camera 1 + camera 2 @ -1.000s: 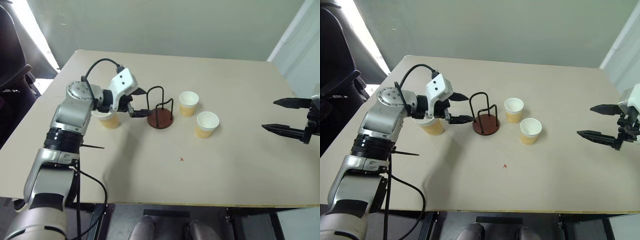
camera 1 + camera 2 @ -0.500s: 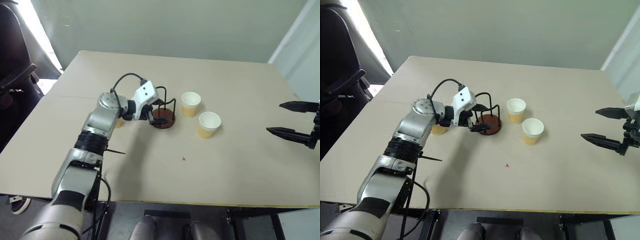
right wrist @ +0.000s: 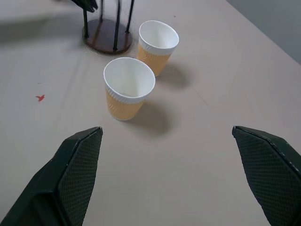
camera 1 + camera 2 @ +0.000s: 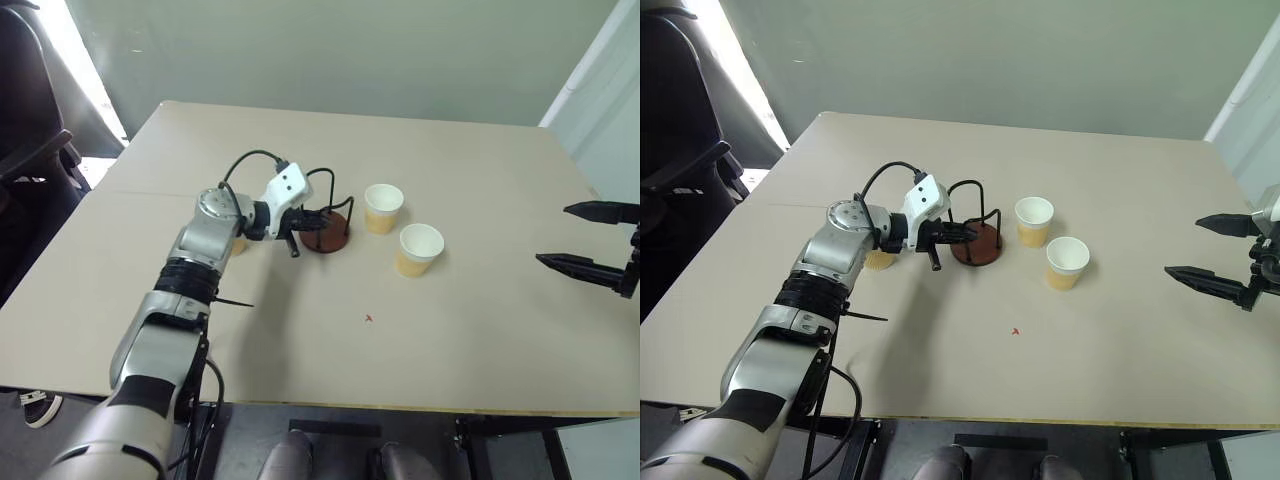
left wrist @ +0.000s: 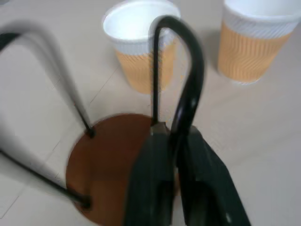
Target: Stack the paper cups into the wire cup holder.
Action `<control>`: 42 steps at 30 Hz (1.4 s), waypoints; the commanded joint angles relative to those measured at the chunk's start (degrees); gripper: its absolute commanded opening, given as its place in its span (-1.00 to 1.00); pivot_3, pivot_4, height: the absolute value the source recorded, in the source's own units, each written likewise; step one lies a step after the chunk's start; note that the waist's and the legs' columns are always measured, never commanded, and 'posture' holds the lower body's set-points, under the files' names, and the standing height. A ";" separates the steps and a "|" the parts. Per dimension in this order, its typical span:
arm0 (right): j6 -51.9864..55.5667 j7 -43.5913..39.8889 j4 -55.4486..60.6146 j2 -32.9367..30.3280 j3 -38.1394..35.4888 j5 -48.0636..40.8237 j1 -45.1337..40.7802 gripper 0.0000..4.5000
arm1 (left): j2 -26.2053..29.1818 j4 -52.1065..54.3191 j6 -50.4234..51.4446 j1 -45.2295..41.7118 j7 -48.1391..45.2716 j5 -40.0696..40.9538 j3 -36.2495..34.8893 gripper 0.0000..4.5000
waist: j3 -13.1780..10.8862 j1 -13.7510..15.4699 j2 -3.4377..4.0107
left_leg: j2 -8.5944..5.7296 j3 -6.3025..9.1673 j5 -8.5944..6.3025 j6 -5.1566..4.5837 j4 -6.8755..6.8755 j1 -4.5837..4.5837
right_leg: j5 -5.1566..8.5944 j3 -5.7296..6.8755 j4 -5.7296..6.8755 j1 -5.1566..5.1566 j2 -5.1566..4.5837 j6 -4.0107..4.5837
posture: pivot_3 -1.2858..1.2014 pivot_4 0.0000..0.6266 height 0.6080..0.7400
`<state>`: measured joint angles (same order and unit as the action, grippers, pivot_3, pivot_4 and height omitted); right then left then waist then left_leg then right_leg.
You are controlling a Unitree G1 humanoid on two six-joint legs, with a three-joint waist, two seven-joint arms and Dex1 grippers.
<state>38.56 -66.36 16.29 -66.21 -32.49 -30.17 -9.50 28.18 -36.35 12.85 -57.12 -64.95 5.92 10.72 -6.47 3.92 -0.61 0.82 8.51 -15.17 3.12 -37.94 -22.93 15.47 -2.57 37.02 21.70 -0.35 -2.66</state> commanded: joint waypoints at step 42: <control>-2.88 -1.00 0.55 -0.30 15.74 -1.32 -10.64 1.00 | 5.81 51.69 25.57 23.43 2.93 10.95 11.91 0.04 | 0.01 -0.56 0.04 | -0.13 -1.14 -0.48 -0.75 -0.16 0.96 | -0.07 -1.85 0.07 -0.24 -0.02 -0.69 | 0.03 -0.52 1.00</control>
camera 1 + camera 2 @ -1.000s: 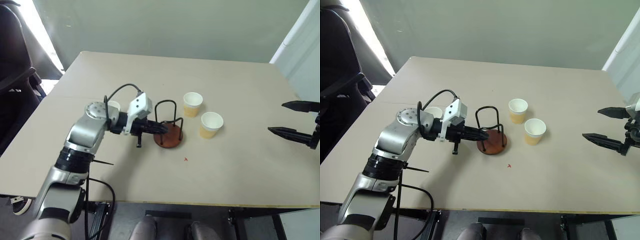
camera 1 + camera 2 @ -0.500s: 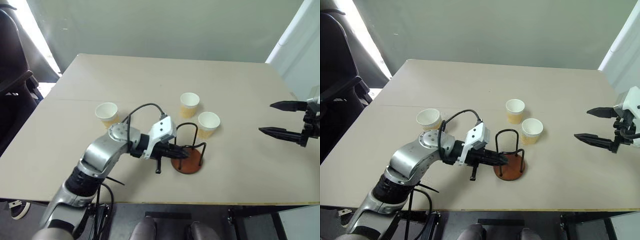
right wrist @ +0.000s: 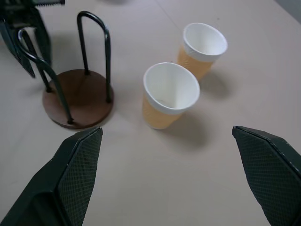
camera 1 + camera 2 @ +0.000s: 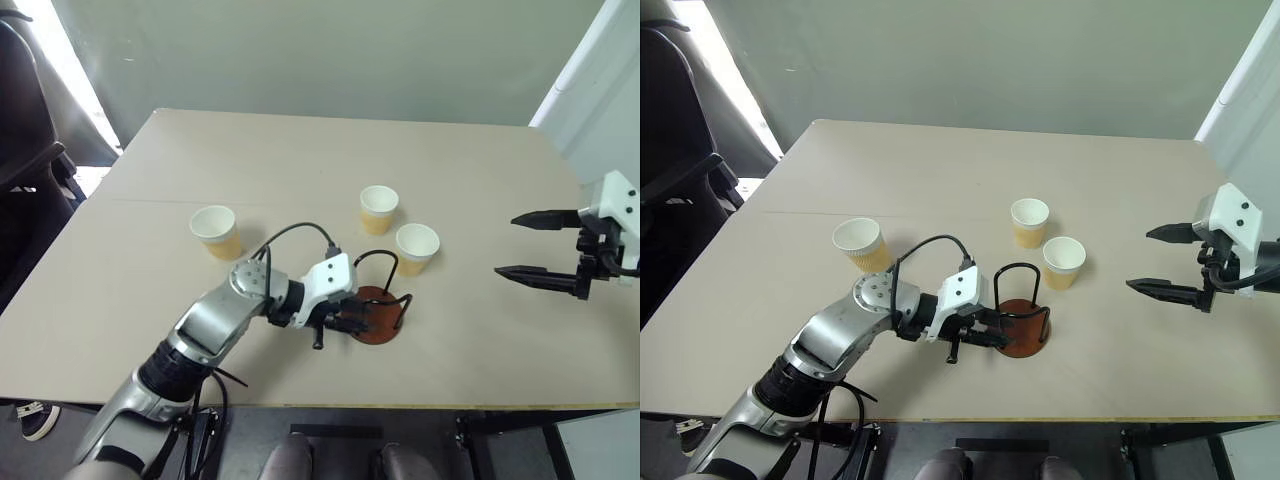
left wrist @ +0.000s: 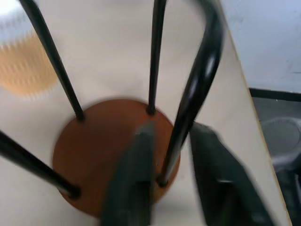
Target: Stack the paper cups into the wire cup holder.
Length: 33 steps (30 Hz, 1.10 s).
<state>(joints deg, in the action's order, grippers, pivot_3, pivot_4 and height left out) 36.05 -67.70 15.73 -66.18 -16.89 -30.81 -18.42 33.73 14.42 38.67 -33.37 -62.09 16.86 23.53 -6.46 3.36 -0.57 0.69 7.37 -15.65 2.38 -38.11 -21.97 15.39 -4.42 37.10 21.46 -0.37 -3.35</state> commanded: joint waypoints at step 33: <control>-36.33 -15.83 -42.88 24.38 39.63 33.09 -36.78 0.83 | 25.80 23.41 10.76 16.09 4.37 26.85 -46.40 0.70 | -0.03 -1.49 0.03 | 0.06 -0.04 -0.23 0.09 0.21 -0.07 | -0.17 -0.19 0.05 0.51 0.02 0.47 | 0.03 -0.52 1.00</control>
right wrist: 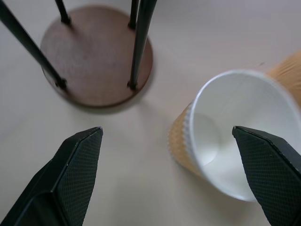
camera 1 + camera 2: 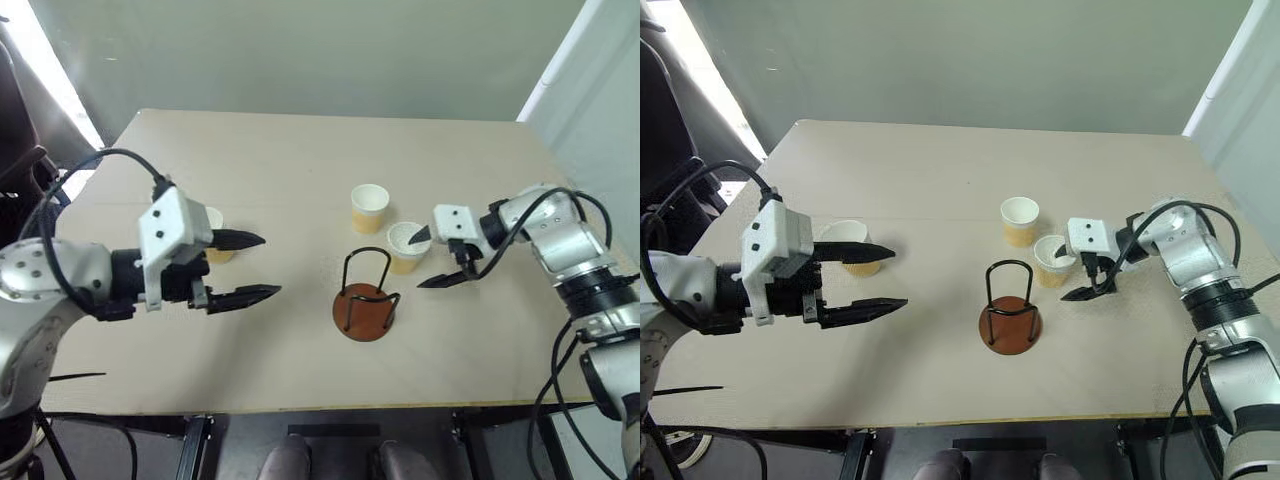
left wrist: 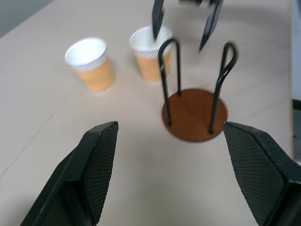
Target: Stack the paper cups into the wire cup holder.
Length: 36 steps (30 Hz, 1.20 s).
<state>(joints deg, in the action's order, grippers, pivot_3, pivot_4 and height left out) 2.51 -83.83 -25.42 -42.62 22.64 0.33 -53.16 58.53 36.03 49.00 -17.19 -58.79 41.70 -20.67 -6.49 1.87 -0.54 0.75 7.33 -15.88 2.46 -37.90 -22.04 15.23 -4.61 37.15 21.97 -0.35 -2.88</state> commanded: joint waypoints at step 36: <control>27.17 -3.40 36.48 -1.73 -7.52 -25.98 -3.23 -0.98 | 3.36 -3.03 -6.89 0.65 3.68 -2.92 7.44 0.70 | -0.07 -0.78 -0.03 | 0.57 0.05 0.33 0.83 0.85 0.04 | 0.18 0.03 0.16 0.48 0.53 0.71 | 0.03 -0.52 1.00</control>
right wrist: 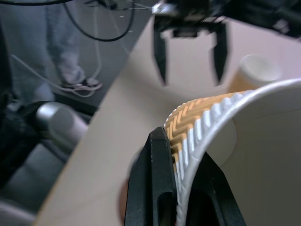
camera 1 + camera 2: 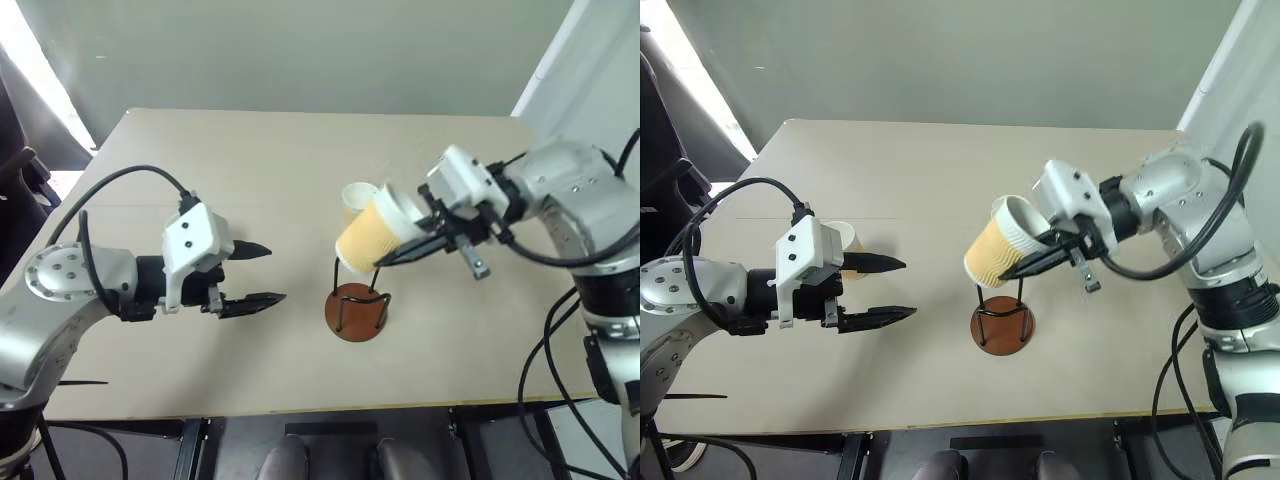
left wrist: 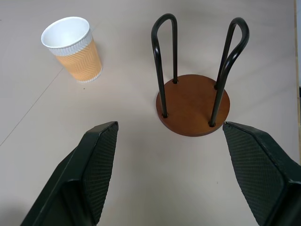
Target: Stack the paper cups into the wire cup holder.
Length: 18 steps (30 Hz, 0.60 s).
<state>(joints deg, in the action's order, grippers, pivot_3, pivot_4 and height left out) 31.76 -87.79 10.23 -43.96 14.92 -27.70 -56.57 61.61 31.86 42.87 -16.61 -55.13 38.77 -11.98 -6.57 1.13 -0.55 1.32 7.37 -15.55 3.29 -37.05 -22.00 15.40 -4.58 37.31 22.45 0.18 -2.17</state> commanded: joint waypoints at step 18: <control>-9.90 -3.47 -2.94 0.30 4.57 9.60 2.05 0.04 | 1.08 2.55 -0.09 3.48 1.11 0.03 -4.20 0.70 | 0.01 -0.11 -0.02 | 0.46 -0.02 -0.06 0.07 0.00 0.00 | -0.06 -0.02 0.00 0.06 0.49 0.19 | 0.03 -0.52 1.00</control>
<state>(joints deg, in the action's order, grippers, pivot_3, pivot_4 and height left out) 23.16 -90.77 6.98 -43.12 19.79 -18.67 -54.39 61.91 32.79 43.05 -13.20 -54.36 38.73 -13.53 -6.56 1.02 -0.57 1.79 7.36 -15.61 3.37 -37.05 -21.99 15.34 -4.60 37.31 22.51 0.68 -1.97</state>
